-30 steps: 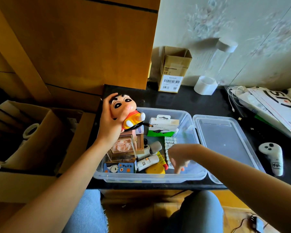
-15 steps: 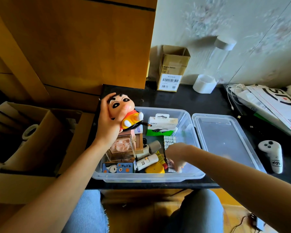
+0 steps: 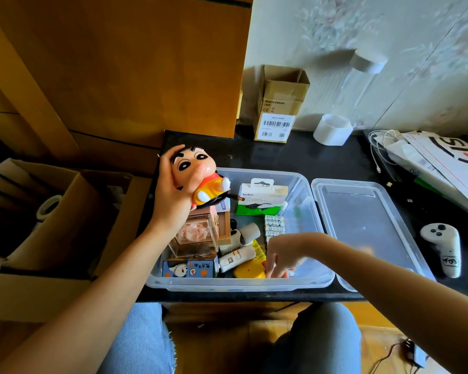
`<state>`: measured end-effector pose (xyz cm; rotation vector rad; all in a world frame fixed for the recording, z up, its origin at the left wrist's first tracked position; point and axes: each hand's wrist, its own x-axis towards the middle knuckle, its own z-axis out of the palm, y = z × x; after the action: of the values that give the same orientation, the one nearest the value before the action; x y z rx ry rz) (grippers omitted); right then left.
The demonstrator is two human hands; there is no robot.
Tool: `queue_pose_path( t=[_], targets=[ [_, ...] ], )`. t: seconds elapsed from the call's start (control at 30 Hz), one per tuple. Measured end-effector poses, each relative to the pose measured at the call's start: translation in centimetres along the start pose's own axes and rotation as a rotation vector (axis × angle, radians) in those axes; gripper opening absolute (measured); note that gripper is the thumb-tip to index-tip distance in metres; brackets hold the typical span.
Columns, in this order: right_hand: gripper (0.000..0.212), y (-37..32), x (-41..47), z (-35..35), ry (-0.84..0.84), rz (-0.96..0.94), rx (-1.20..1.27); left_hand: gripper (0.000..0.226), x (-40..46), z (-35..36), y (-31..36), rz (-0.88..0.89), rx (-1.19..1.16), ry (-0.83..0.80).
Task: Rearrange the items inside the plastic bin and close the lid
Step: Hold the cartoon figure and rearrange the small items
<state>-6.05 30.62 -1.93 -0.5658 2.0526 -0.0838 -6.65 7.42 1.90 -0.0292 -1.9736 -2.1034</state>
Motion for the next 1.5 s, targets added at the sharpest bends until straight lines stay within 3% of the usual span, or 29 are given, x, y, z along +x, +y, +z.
queue_pose_path(
  t=[0.2, 0.33, 0.57, 0.83, 0.93, 1.0, 1.07, 1.5],
  targets=[
    [0.05, -1.0, 1.0, 1.3, -0.106, -0.063, 0.056, 0.054, -0.2, 0.0, 0.2, -0.002, 0.015, 0.007],
    [0.041, -1.9, 1.7, 2.1, -0.021, -0.071, -0.026, 0.055, -0.2, 0.1, 0.3, -0.006, 0.006, 0.005],
    [0.029, -2.4, 0.7, 1.6, -0.064, 0.059, -0.32, 0.055, -0.3, 0.1, 0.4, -0.019, 0.006, 0.008],
    [0.019, -1.3, -0.3, 1.9, 0.126, 0.155, -0.494, 0.053, -0.3, 0.0, 0.4, -0.019, 0.012, 0.006],
    [0.022, -0.7, -0.4, 1.7, 0.159, 0.057, -0.394, 0.055, -0.3, 0.1, 0.4, -0.019, 0.008, 0.003],
    [0.034, -0.8, -0.5, 1.5, 0.152, -0.019, -0.325, 0.055, -0.4, 0.0, 0.4, -0.01, 0.01, 0.007],
    [0.04, -0.9, -0.3, 1.6, 0.13, -0.049, -0.372, 0.055, -0.3, 0.0, 0.3, -0.013, 0.007, 0.007],
    [0.029, -1.4, 0.1, 1.8, 0.129, -0.083, -0.592, 0.056, -0.1, 0.0, 0.0, -0.018, -0.009, 0.003]
  ],
)
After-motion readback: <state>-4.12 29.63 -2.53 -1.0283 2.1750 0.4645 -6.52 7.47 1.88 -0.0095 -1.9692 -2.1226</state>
